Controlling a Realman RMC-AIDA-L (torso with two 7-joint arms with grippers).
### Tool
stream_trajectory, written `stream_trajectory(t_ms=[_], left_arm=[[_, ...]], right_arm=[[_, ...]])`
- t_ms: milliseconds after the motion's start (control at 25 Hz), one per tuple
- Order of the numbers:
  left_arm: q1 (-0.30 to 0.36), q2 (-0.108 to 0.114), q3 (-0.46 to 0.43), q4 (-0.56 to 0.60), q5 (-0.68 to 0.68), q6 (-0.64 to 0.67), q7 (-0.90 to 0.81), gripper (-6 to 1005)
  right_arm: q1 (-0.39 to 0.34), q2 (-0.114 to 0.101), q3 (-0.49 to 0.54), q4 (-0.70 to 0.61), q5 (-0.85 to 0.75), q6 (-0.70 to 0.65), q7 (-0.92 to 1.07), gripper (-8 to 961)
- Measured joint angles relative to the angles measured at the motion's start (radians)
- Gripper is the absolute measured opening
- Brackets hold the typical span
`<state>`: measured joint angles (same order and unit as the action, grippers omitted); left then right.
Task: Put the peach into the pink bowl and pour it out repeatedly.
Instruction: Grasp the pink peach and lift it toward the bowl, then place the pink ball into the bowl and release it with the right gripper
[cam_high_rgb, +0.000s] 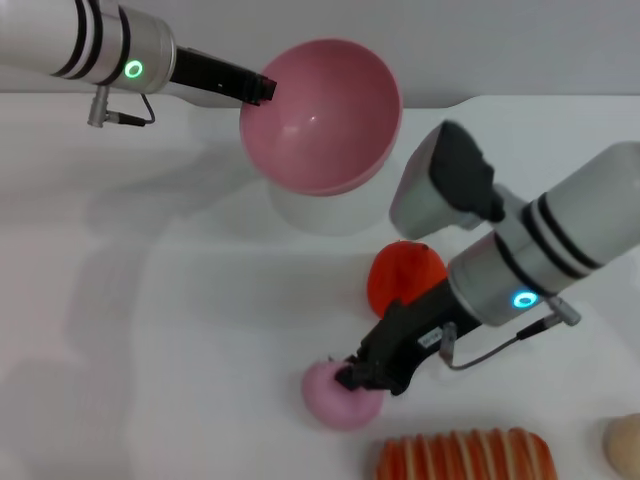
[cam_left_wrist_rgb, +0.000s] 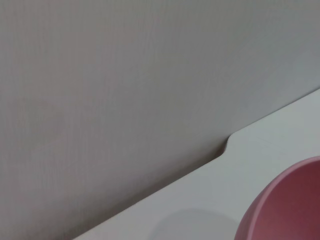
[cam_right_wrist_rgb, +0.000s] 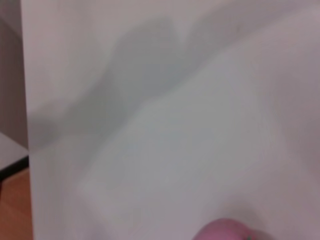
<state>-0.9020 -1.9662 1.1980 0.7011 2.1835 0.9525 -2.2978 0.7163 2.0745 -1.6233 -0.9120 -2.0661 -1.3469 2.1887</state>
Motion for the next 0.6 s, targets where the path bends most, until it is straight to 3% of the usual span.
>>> stream_trajectory(t_ms=[280,600], left_arm=[[0.006,0.001,0.004,-0.005,0.001,0.006,-0.001,38],[0.012,-0.009,0.005,-0.009,0.001,0.002,-0.006,38]], right_arm=[[-0.129,-0.004,0.198,-0.349,-0.008,-0.187,-0.001,36],[-0.172,0.001,0.407,-0.622,0.000,-0.353,-0.007,37]])
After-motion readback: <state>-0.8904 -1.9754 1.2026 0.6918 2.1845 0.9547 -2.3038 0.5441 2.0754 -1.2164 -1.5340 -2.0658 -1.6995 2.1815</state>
